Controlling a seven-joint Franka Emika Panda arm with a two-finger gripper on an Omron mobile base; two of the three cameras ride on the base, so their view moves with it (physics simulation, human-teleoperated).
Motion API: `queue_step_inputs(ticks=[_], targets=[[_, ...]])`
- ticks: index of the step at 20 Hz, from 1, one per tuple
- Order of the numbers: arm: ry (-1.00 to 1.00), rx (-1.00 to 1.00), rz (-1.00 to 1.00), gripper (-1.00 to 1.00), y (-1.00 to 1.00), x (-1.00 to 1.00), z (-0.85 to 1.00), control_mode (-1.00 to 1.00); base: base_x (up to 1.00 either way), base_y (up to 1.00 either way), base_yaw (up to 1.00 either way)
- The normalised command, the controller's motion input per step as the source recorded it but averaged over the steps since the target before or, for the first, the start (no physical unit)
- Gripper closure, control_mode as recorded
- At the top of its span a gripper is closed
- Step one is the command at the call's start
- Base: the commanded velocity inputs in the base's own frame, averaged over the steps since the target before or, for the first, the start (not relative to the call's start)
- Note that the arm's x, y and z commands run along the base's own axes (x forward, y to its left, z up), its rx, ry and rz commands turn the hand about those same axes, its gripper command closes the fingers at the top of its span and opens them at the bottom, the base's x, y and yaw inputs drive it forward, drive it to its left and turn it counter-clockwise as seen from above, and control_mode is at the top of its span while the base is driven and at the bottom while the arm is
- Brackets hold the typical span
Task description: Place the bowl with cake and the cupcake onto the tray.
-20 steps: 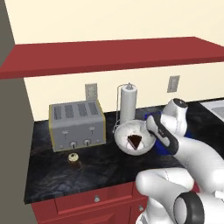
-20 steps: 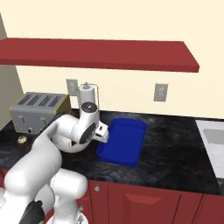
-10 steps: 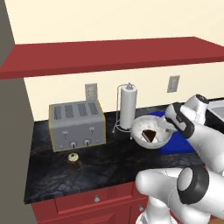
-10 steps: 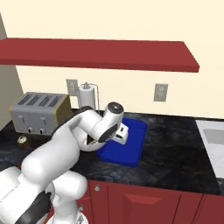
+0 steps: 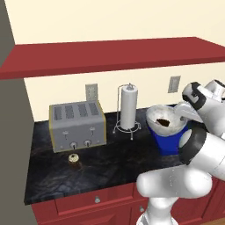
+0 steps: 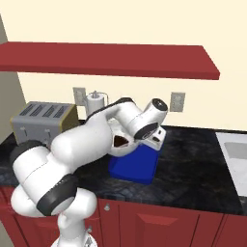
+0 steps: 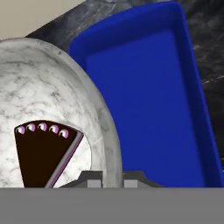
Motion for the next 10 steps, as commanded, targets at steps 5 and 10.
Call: queue_step_inputs(ticks=[5, 10], targets=[[-0.01, 0.02, 0.00, 1.00, -0.43, 0.43, 0.01, -1.00, 0.00, 0.00, 0.00], [0.00, -0.07, 0.00, 1.00, -0.24, 0.56, -0.04, -1.00, 0.00, 0.00, 0.00]])
